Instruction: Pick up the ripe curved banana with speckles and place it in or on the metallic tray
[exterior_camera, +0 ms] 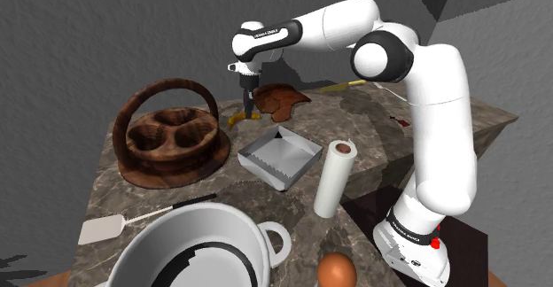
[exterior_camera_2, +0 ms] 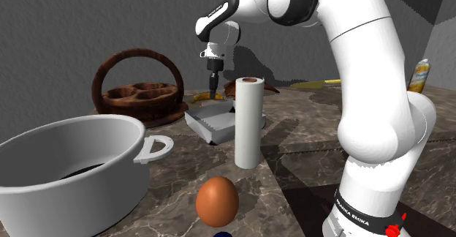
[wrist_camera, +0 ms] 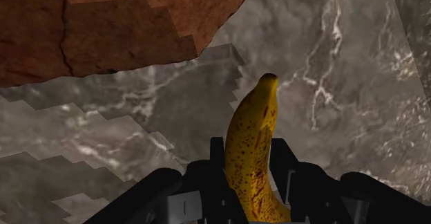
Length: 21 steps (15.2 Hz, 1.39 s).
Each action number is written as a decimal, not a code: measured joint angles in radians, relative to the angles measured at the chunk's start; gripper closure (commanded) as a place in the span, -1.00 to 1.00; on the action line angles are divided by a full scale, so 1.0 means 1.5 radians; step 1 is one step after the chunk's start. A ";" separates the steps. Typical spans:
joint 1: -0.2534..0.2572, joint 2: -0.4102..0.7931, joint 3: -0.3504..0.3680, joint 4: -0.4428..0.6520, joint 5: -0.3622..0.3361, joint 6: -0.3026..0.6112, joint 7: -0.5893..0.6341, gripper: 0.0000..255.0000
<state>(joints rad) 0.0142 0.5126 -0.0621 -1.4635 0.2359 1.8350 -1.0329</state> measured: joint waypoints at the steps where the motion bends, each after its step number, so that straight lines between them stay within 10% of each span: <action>1: 0.000 -0.002 0.000 0.003 0.000 -0.005 0.001 1.00; 21: -0.006 -0.021 -0.001 0.154 -0.007 -0.171 0.033 1.00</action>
<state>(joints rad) 0.0051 0.4817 -0.0640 -1.2331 0.2253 1.5788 -0.9838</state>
